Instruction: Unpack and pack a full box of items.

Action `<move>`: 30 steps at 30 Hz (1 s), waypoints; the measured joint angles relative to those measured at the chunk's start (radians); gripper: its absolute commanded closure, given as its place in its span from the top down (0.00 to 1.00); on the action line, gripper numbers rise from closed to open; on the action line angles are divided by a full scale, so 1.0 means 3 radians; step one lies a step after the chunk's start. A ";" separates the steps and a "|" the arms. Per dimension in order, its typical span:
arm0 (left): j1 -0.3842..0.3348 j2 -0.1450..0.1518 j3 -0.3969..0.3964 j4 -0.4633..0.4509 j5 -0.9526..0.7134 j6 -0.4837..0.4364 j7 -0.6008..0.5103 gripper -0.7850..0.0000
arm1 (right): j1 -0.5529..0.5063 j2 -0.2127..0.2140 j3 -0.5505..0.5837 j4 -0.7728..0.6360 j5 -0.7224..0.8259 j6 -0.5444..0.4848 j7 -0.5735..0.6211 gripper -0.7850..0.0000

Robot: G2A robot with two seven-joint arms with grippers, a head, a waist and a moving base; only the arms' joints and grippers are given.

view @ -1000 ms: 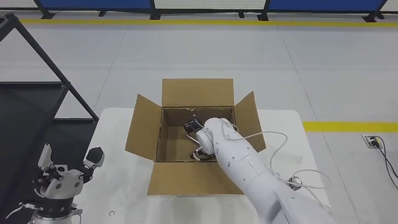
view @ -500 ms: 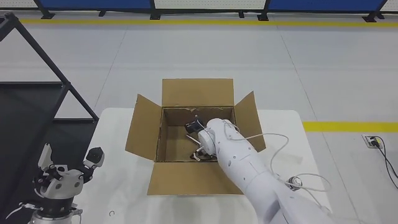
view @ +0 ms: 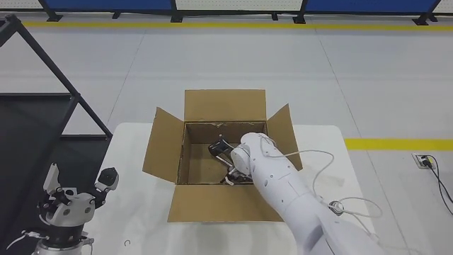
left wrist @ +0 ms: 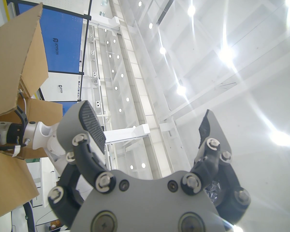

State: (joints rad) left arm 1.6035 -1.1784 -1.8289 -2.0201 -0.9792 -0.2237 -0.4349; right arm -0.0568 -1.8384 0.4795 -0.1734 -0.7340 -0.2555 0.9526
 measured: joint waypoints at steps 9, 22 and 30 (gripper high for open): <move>0.0000 0.0000 0.0000 0.0000 0.0000 0.0000 0.0000 1.00 | -0.0021 0.0044 0.0053 -0.0169 -0.0021 0.0002 -0.0063 0.55; 0.0000 0.0000 0.0000 0.0000 0.0000 0.0000 0.0000 1.00 | -0.0119 0.0186 0.0134 -0.0441 -0.0118 -0.0164 -0.0083 0.61; 0.0000 0.0000 0.0000 0.0000 0.0000 0.0000 0.0000 1.00 | -0.0235 0.0357 0.0266 -0.0942 -0.0207 -0.0125 -0.0153 0.98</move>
State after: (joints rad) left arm 1.6035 -1.1784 -1.8289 -2.0201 -0.9792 -0.2237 -0.4349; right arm -0.1272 -1.7314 0.5593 -0.4560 -0.7962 -0.2931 0.9065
